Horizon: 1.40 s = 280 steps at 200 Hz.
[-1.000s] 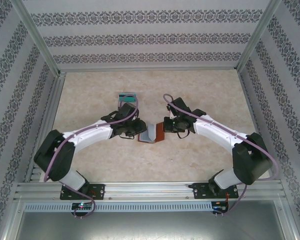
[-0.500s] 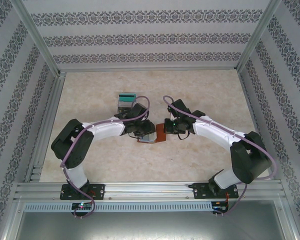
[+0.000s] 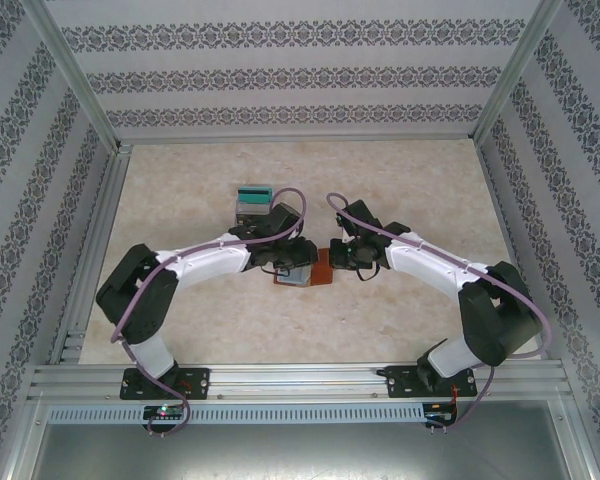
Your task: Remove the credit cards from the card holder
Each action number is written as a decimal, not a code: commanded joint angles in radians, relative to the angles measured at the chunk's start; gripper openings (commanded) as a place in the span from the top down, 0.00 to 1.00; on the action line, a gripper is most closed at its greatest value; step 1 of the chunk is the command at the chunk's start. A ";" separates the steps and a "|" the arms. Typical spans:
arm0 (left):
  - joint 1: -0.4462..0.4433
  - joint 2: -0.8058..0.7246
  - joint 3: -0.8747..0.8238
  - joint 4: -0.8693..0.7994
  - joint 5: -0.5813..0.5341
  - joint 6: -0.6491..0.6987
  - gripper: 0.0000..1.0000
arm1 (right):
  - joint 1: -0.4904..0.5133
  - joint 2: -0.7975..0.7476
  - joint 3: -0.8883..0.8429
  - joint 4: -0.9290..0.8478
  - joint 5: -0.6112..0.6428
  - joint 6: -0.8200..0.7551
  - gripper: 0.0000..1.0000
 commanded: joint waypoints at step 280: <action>0.070 -0.024 -0.140 -0.034 -0.101 0.037 0.65 | 0.016 0.184 -0.003 0.037 0.055 -0.057 0.76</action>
